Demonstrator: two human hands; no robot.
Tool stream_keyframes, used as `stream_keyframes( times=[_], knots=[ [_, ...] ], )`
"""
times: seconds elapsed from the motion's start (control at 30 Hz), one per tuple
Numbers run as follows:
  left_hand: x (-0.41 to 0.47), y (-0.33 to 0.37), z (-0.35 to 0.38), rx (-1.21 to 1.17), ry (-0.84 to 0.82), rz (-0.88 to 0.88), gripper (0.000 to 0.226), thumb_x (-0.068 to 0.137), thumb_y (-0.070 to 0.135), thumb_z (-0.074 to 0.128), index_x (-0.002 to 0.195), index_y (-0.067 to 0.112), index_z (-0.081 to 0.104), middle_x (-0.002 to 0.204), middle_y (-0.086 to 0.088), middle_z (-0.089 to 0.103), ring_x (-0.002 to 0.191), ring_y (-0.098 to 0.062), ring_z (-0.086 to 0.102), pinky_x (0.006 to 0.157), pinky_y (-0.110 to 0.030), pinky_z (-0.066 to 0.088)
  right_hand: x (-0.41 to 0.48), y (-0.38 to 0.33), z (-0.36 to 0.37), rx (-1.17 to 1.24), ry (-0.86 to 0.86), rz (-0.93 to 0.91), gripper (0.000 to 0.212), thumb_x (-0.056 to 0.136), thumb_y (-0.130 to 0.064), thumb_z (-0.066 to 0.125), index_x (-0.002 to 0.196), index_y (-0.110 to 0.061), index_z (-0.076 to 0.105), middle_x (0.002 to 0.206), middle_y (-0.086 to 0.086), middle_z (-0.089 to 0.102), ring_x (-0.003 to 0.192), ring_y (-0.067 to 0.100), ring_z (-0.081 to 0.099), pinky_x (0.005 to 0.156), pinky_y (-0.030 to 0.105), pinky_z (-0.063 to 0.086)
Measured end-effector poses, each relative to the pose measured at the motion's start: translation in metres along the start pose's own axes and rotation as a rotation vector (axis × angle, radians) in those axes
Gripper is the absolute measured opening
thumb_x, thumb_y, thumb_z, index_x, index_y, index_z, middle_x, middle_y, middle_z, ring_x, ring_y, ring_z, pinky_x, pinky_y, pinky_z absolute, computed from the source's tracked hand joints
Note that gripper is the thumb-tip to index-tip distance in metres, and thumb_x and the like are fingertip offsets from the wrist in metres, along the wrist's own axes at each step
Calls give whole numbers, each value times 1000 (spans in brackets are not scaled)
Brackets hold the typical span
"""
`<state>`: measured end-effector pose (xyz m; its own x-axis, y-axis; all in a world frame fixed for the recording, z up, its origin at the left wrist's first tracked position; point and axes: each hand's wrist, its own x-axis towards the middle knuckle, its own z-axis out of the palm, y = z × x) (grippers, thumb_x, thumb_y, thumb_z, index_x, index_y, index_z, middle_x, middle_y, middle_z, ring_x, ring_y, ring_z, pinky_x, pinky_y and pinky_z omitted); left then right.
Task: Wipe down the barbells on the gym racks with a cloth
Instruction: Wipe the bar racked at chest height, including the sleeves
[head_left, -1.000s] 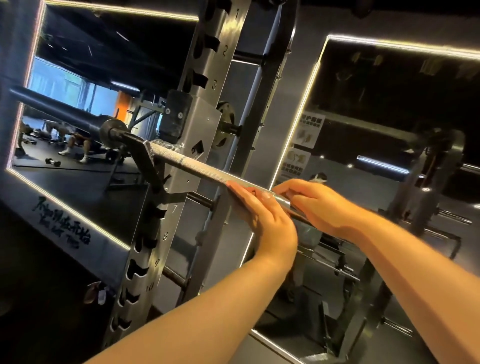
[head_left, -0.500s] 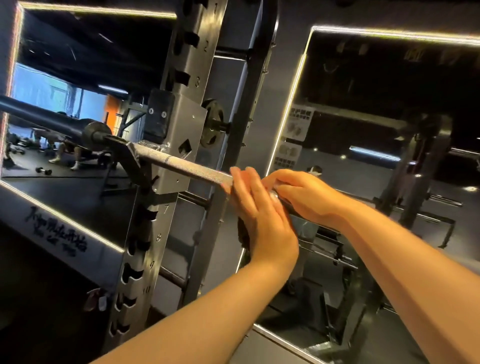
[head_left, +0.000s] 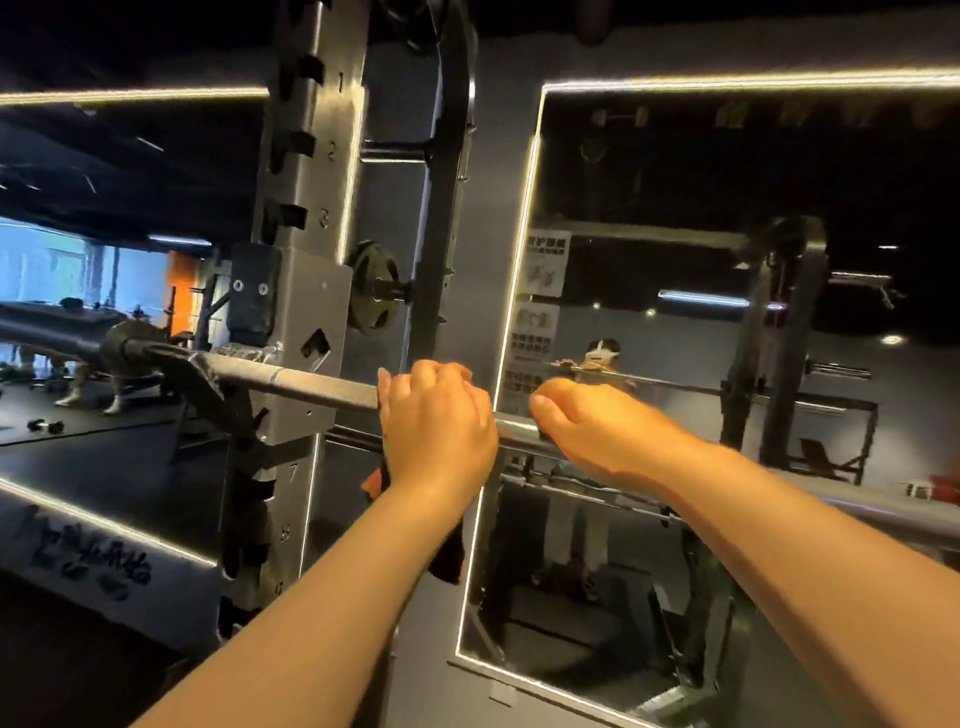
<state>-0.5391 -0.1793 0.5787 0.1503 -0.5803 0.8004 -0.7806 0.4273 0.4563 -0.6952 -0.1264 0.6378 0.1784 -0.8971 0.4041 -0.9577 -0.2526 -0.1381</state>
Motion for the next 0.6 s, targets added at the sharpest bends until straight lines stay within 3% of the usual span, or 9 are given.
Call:
stream_keyframes(
  times=[0.1, 0.23, 0.27, 0.33, 0.43, 0.53, 0.6],
  knots=[
    [-2, 26, -3, 104, -135, 85, 31, 101, 30, 43, 120, 19, 65, 122, -3, 63, 120, -24, 53, 122, -45, 23, -2, 3, 4, 89, 101, 0, 31, 109, -36, 36, 137, -34, 50, 130, -2, 62, 113, 17, 58, 98, 40, 52],
    [-5, 34, -9, 10, -232, 232, 32, 102, 33, 38, 113, 20, 65, 112, -1, 62, 106, -21, 57, 95, -40, 49, -3, -4, 6, -14, 87, 32, 25, 106, -37, 39, 128, -32, 50, 113, -1, 65, 99, 20, 62, 90, 46, 56],
    [-3, 27, -11, 27, -230, 267, 34, 102, 34, 37, 111, 21, 66, 109, 2, 63, 101, -19, 59, 95, -39, 49, -6, -6, 6, -56, 91, 36, 26, 107, -36, 37, 130, -30, 49, 112, 0, 65, 97, 21, 63, 89, 47, 56],
    [5, 9, -15, 137, -194, 277, 35, 101, 35, 35, 103, 25, 68, 100, 5, 64, 94, -16, 60, 110, -43, 40, -11, -5, 5, -123, 101, 29, 29, 109, -34, 32, 132, -27, 48, 110, 2, 66, 94, 24, 64, 86, 48, 56],
    [17, -9, -16, 207, -179, 114, 23, 99, 29, 39, 82, 25, 53, 85, 8, 53, 80, -15, 50, 114, -53, 35, -22, 1, 1, -49, 105, 21, 31, 111, -35, 29, 136, -26, 46, 100, 0, 65, 88, 21, 64, 86, 48, 56],
    [12, 7, -10, 163, -184, 61, 22, 99, 24, 45, 83, 17, 59, 88, 2, 58, 84, -19, 56, 117, -53, 32, -34, 8, -2, 41, 133, 20, 33, 112, -36, 30, 140, -27, 45, 98, -4, 63, 86, 14, 63, 86, 43, 57],
    [6, 29, -8, 166, -214, 88, 23, 100, 26, 46, 97, 17, 67, 97, -3, 64, 96, -23, 62, 121, -51, 27, -41, 12, -5, 70, 152, 27, 33, 112, -35, 31, 140, -26, 45, 98, -6, 62, 86, 12, 62, 85, 41, 57]
  ],
)
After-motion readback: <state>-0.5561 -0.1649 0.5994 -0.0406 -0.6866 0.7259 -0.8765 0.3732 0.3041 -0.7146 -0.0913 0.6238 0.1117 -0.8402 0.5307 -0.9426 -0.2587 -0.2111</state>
